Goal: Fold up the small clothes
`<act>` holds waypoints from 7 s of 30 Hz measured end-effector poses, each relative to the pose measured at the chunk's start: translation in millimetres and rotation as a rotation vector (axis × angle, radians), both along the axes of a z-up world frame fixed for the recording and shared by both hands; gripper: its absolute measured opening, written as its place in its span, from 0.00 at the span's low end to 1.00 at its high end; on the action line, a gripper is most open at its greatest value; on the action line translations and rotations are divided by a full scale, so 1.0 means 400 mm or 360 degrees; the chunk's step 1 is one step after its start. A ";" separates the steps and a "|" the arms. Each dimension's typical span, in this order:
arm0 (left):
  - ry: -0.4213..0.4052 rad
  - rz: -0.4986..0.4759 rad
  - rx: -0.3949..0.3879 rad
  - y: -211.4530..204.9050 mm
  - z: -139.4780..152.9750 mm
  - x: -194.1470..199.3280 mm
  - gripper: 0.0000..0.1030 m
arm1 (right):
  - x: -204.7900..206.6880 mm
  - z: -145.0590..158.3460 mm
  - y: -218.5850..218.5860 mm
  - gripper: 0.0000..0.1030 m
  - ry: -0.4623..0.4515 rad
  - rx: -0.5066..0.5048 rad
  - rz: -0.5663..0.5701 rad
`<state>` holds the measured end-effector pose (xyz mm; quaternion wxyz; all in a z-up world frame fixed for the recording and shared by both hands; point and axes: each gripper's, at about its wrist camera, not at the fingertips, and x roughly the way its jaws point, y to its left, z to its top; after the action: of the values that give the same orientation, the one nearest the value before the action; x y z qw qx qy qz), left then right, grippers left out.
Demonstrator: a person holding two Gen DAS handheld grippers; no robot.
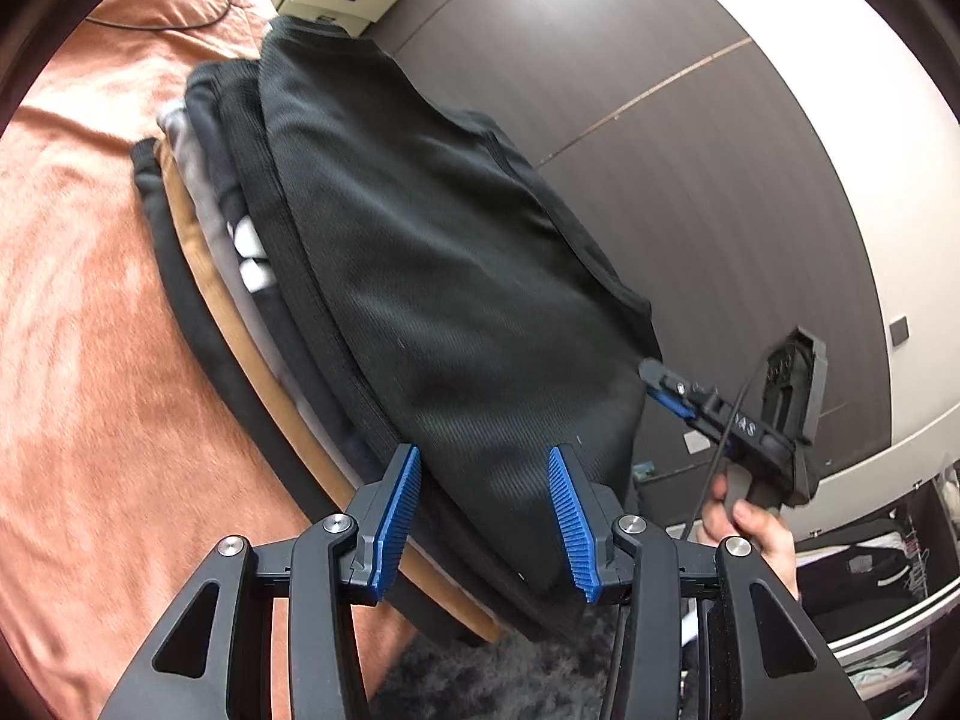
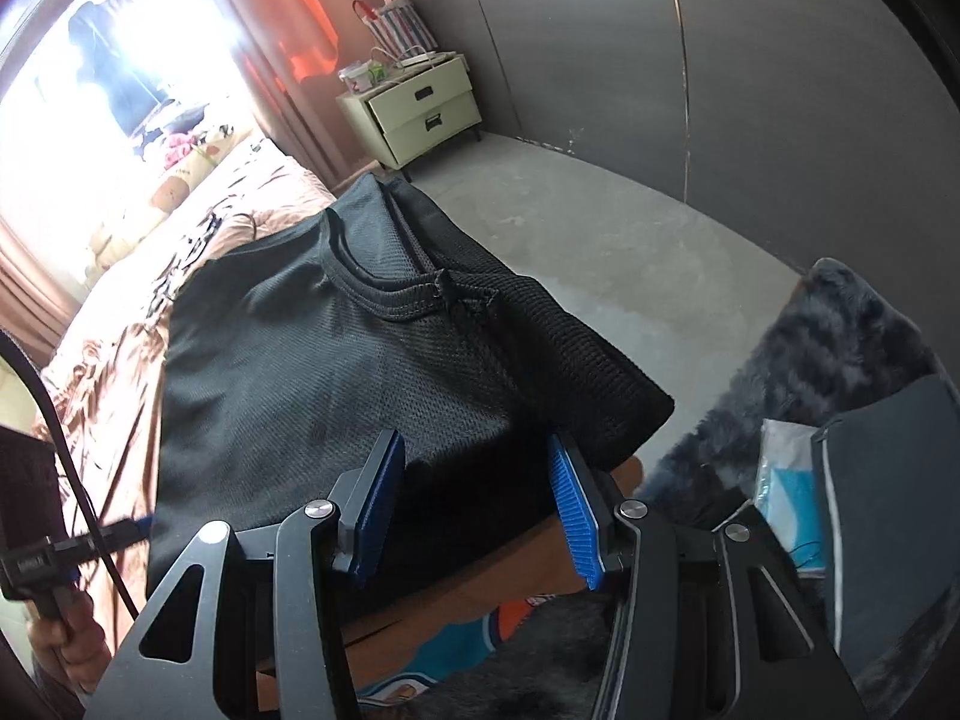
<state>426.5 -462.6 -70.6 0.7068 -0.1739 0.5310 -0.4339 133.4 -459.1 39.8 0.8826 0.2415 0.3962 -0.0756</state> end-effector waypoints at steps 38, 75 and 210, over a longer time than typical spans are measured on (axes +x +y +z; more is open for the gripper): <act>-0.0569 0.0158 0.0224 0.172 0.262 -0.258 1.00 | -0.280 0.156 0.218 1.00 -0.0214 -0.0200 -0.0045; -0.1018 0.0582 0.0337 0.697 0.485 -0.634 1.00 | -0.702 0.291 0.636 1.00 -0.0547 -0.0408 0.0238; -0.1201 0.1163 0.0697 1.132 0.265 -1.039 1.00 | -0.805 0.025 1.029 1.00 -0.0609 -0.0470 0.0438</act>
<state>10.8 -9.7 35.5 0.9713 -0.0288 0.2248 -0.0730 -188.8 -47.4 49.7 0.9690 0.0641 0.2362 0.0349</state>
